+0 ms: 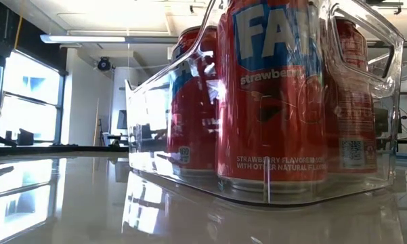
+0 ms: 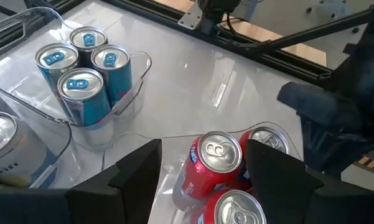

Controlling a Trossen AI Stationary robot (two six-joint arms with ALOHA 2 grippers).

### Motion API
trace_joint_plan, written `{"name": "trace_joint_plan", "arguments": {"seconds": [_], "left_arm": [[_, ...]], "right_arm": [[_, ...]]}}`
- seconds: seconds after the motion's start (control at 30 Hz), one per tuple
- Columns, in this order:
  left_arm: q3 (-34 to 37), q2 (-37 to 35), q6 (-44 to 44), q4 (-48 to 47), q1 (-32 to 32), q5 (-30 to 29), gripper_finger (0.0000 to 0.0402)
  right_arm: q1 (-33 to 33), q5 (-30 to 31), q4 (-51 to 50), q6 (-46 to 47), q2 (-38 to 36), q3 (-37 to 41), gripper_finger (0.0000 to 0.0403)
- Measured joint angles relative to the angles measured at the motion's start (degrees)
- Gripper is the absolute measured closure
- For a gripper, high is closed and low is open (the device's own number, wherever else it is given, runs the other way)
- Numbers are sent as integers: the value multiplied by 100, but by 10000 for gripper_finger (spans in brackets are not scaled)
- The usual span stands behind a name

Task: Sort soda cans
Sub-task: Move the bottom transparent bin to the top right of the table

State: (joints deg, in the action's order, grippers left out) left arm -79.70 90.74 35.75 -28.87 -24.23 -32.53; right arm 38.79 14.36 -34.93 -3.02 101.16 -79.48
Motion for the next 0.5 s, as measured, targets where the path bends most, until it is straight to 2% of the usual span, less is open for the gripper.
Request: {"name": "trace_joint_plan", "arguments": {"seconds": [0.23, 0.5], "left_arm": [[0, 0, 2, 1, -3, -5, 179], [0, 2, 7, 1, -33, -9, 179]], "right_arm": [[43, -211, -88, 265, 65, -83, 235], [-6, -182, -224, 312, 605, -81, 236]]}}
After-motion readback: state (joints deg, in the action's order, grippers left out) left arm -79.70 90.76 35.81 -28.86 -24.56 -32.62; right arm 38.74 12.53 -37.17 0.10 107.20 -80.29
